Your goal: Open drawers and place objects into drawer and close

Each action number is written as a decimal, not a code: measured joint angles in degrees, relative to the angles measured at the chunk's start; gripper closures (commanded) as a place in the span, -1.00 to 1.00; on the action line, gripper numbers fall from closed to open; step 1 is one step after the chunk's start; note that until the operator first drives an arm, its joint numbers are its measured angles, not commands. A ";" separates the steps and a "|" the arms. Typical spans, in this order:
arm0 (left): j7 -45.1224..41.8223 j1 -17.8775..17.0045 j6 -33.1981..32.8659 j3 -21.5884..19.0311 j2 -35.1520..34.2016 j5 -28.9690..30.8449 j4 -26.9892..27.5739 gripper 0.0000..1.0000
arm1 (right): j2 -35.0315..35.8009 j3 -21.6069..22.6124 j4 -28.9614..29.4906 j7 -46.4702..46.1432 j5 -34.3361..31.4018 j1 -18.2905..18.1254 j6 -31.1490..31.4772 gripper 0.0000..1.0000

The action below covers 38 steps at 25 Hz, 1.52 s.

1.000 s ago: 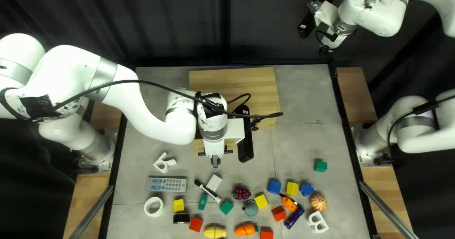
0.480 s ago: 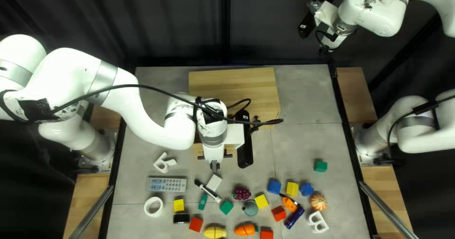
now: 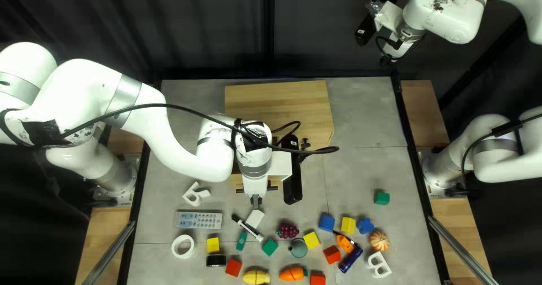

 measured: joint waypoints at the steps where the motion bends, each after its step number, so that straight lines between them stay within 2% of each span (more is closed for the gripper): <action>1: -0.07 -0.05 0.21 -0.04 0.04 0.03 0.22 -1.00 | 0.00 0.00 0.00 0.00 0.00 0.00 0.00 -1.00; 32: -3.91 -2.25 1.75 -1.72 0.59 1.51 3.30 -1.00 | 0.00 0.00 0.00 0.00 0.00 0.00 0.00 -1.00; 38: -7.30 -3.39 3.01 -2.22 0.26 5.24 4.09 -1.00 | 0.00 0.00 0.00 0.00 0.00 0.00 0.00 -1.00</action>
